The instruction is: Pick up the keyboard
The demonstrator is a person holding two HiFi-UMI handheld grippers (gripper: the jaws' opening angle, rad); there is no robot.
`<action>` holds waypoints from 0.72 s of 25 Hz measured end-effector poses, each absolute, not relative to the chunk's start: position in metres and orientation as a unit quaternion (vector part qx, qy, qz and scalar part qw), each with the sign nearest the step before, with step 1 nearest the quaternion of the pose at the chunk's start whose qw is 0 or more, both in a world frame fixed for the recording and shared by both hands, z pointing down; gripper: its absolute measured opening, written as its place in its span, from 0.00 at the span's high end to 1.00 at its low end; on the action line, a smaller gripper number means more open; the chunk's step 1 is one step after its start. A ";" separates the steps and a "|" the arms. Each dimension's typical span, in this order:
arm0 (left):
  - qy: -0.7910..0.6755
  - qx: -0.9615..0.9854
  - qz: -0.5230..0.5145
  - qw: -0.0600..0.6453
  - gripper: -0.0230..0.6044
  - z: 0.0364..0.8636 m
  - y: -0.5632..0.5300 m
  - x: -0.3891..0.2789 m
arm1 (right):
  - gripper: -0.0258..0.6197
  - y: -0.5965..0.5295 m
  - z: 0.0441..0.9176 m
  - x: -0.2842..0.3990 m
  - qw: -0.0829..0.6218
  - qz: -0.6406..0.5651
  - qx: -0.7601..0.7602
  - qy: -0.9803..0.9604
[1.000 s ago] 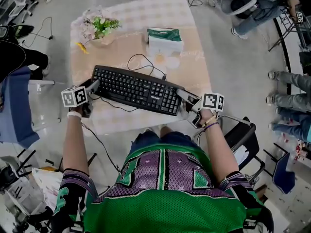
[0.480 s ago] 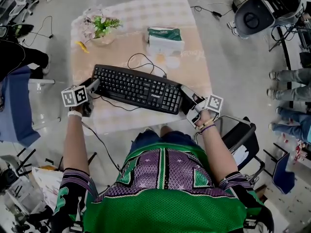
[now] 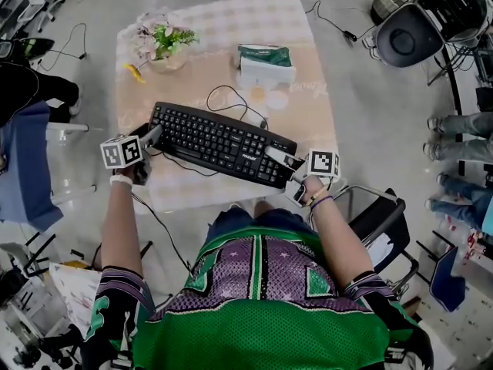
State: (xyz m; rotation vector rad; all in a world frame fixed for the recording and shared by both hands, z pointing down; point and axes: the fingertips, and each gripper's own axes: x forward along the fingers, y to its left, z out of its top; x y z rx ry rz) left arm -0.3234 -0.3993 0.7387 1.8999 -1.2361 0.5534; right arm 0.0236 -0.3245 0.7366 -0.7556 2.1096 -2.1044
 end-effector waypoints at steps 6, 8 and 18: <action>-0.495 0.746 0.213 0.391 0.60 0.738 -0.398 -0.325 | 0.80 -0.324 0.735 0.021 0.031 -0.687 -0.240 0.685; -0.502 0.742 0.210 0.391 0.60 0.739 -0.399 -0.326 | 0.81 -0.324 0.734 0.021 0.035 -0.689 -0.241 0.683; -0.529 0.730 0.229 0.367 0.60 0.731 -0.389 -0.330 | 0.82 -0.329 0.716 0.021 0.029 -0.665 -0.239 0.707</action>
